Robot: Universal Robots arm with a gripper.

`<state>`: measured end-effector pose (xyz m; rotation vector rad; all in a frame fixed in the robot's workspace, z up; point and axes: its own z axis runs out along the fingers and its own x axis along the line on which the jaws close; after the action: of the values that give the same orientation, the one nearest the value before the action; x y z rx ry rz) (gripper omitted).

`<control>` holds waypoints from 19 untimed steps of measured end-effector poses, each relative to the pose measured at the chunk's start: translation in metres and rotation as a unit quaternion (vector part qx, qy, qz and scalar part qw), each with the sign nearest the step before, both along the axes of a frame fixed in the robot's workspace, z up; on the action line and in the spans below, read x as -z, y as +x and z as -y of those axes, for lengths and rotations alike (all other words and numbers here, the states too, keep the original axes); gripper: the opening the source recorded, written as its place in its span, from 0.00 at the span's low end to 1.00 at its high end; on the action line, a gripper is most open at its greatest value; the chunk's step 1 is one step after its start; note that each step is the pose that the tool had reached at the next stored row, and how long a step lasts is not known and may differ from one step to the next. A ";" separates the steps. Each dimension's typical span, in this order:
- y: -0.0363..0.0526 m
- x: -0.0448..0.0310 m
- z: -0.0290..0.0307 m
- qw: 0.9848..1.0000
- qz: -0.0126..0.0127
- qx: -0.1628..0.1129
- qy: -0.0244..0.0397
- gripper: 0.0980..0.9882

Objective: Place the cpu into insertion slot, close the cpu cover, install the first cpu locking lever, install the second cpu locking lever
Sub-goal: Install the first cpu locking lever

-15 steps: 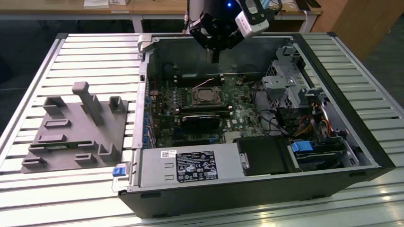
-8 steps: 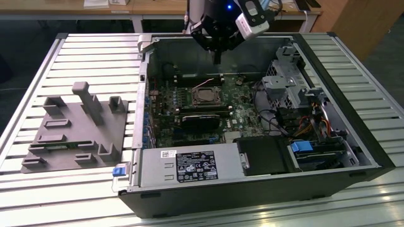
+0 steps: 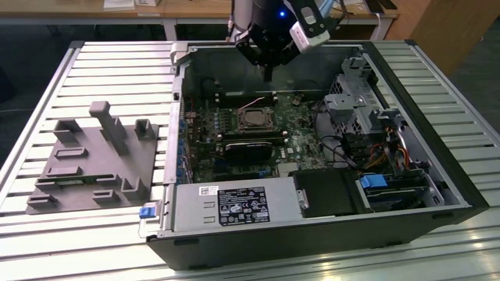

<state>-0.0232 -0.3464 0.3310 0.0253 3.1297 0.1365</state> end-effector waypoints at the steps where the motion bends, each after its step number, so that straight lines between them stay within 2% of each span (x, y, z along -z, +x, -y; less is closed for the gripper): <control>1: 0.0000 0.0010 -0.0003 1.000 0.000 -0.004 0.000 0.01; 8: -0.0001 0.0060 -0.0004 1.000 0.000 -0.013 0.001 0.01; 9: 0.0000 0.0071 -0.0004 1.000 0.000 -0.014 0.003 0.01; 12: 0.0000 0.0092 -0.0005 1.000 0.000 -0.013 0.018 0.01; 13: -0.0001 0.0109 -0.0005 1.000 0.000 -0.013 0.020 0.01; 19: -0.0001 0.0219 -0.0017 1.000 0.000 -0.013 0.020 0.01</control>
<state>-0.0233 -0.3447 0.3091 -0.0166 3.1273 0.2000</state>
